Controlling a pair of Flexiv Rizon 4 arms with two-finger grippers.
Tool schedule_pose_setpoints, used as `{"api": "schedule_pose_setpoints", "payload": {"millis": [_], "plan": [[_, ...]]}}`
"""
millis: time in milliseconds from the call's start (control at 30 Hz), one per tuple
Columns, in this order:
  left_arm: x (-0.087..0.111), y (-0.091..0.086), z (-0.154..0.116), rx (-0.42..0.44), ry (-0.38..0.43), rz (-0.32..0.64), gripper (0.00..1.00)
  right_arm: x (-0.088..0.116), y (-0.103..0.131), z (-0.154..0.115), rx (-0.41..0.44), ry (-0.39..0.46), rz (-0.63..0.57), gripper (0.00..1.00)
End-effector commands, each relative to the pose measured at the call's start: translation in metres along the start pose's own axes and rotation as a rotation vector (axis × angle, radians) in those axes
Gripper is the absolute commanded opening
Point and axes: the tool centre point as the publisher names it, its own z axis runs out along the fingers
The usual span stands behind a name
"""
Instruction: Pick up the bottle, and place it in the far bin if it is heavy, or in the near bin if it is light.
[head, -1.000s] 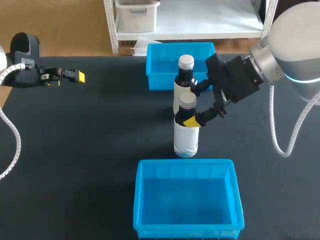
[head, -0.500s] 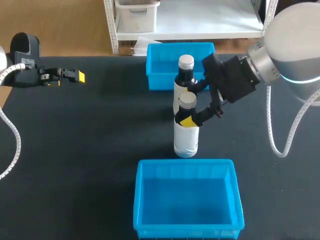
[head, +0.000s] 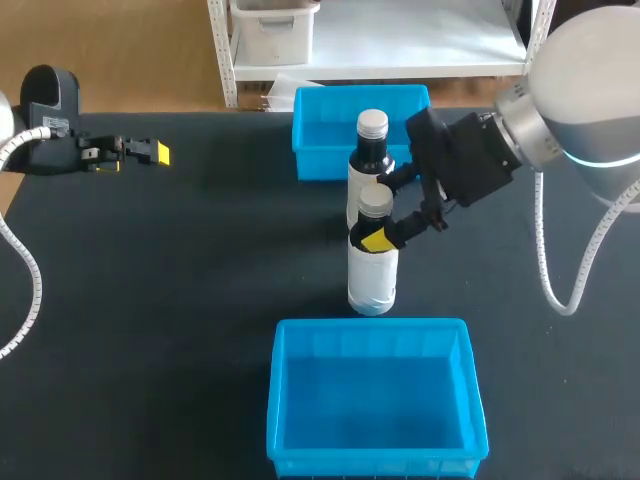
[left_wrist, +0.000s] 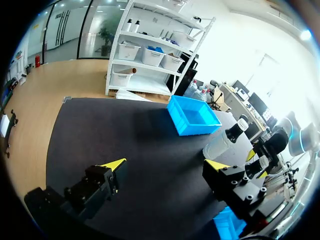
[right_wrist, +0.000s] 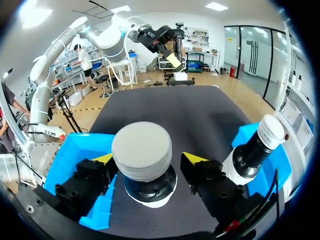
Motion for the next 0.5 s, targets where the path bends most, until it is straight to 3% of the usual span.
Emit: {"api": "schedule_pose_setpoints", "payload": {"millis": [33, 100, 200, 400, 467, 500], "plan": [[0.0, 0.0, 0.0, 0.0, 0.0, 0.0, 1.0, 0.0011, 0.0013, -0.0011, 0.003, -0.003, 0.0, 0.71], [0.0, 0.0, 0.0, 0.0, 0.0, 0.0, 1.0, 0.0015, 0.0016, -0.0011, 0.003, -0.003, 0.001, 0.67], [0.0, 0.0, 0.0, 0.0, 0.0, 0.0, 1.0, 0.0021, 0.0019, -0.0002, 0.001, -0.004, 0.002, 0.49], [0.0, 0.0, 0.0, 0.0, 0.0, 0.0, 1.0, 0.002, 0.0023, 0.0001, 0.002, -0.005, 0.0, 0.34], [0.0, 0.0, 0.0, 0.0, 0.0, 0.0, 1.0, 0.0016, 0.0025, -0.0007, 0.005, -0.005, 0.0, 0.15], [0.0, 0.0, 0.0, 0.0, 0.0, 0.0, 1.0, 0.001, 0.0028, -0.0015, 0.007, -0.006, -0.001, 0.0]]}}
